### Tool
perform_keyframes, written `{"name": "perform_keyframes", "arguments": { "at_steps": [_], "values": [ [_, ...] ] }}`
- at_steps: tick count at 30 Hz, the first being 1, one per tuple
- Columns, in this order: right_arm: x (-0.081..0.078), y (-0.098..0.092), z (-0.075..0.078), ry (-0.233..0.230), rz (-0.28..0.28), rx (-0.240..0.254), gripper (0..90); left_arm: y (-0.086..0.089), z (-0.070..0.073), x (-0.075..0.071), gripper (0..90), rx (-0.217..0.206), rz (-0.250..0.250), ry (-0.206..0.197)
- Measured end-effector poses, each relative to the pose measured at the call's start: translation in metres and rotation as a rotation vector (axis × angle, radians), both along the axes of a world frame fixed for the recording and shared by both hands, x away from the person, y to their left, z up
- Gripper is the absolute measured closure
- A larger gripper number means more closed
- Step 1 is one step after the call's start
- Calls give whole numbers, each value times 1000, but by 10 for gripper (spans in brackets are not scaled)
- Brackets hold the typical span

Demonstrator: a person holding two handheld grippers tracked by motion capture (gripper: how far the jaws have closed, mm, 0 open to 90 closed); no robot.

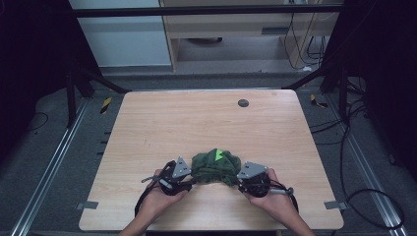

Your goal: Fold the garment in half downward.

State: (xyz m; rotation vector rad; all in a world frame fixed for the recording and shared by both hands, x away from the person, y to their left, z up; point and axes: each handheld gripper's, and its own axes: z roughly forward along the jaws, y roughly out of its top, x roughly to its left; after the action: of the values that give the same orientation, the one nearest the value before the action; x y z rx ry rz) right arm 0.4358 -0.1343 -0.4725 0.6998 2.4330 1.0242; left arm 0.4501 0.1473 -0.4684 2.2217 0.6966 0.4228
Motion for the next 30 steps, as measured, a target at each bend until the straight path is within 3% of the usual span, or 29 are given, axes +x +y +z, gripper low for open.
{"name": "perform_keyframes", "arguments": {
  "at_steps": [2, 6, 16, 21, 24, 30],
  "values": [
    [0, 1, 4, -4, -4, 8, 647, 2, 9, 0, 578, -22, -5, -1],
    [1, 2, 12, -10, -7, 22, 605, 2, 24, 3, 578, -24, -15, -23],
    [12, -1, 28, -2, -26, 56, 572, -4, 39, 35, 641, -60, 21, -9],
    [26, 3, 33, 6, -39, 66, 595, -12, 37, 46, 643, -43, 24, 11],
    [35, 8, 40, 8, -42, 100, 615, -14, 34, 49, 640, -33, 13, 26],
    [53, 19, 42, 31, -54, 105, 593, -16, 21, 49, 611, -20, -16, 83]
  ]
}}
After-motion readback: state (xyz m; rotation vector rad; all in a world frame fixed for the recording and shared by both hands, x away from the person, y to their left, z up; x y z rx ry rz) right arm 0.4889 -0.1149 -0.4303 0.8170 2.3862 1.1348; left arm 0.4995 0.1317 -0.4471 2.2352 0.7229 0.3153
